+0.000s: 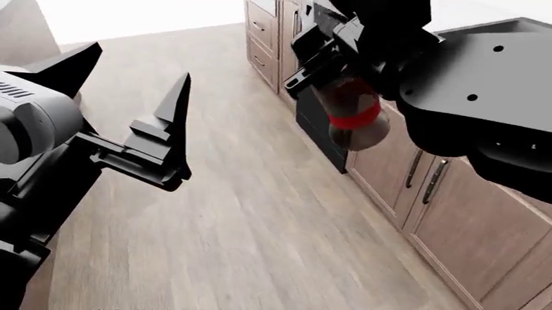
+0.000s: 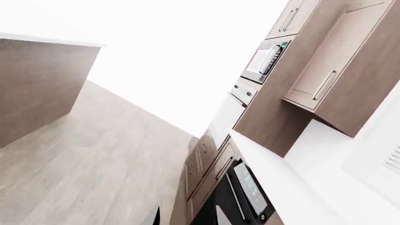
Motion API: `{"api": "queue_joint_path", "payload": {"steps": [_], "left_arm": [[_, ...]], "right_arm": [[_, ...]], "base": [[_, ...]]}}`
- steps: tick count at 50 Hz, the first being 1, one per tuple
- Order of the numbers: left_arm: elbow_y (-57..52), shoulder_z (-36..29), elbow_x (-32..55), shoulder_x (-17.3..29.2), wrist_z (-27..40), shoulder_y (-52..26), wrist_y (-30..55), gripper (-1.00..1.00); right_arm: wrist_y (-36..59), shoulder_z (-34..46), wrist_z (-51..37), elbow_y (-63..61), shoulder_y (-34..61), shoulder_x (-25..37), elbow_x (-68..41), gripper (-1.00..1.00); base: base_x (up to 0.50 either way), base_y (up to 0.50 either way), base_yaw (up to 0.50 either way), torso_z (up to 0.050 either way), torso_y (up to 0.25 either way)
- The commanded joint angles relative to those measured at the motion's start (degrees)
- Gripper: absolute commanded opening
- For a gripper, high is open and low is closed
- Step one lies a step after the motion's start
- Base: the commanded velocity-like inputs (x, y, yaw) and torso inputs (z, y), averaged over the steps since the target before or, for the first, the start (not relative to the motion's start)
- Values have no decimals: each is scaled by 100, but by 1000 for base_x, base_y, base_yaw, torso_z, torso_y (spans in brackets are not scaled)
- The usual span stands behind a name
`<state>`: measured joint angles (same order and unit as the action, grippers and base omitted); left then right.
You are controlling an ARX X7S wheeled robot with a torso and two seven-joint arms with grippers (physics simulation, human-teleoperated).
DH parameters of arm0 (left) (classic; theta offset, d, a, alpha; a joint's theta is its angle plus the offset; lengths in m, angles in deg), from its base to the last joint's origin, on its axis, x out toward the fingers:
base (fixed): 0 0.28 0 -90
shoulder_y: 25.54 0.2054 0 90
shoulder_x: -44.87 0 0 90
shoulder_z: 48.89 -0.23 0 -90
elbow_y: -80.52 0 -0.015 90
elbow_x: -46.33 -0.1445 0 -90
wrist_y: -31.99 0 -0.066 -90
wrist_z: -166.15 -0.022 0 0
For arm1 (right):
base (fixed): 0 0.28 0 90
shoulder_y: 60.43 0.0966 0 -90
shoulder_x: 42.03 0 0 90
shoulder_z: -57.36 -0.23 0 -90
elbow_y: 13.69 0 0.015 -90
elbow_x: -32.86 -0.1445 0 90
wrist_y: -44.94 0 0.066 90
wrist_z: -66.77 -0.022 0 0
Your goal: Move the drinks to the dining counter.
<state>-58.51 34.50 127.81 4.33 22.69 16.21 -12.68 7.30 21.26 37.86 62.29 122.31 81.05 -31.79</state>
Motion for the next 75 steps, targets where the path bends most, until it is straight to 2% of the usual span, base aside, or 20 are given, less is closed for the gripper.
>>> {"api": "queue_joint_path", "payload": {"steps": [1,75], "left_arm": [[5,-4,-28,0,-30,33,-31,100],[14,-97,-79,42,-50,12,-102,100]], "right_arm": [[64,-155,-87,-46,155,32,510,-100],[31,-43,-40,60,180,12,645,-100]], "base": [[60,144,500,0,0],[34,235,500,1,3]]}}
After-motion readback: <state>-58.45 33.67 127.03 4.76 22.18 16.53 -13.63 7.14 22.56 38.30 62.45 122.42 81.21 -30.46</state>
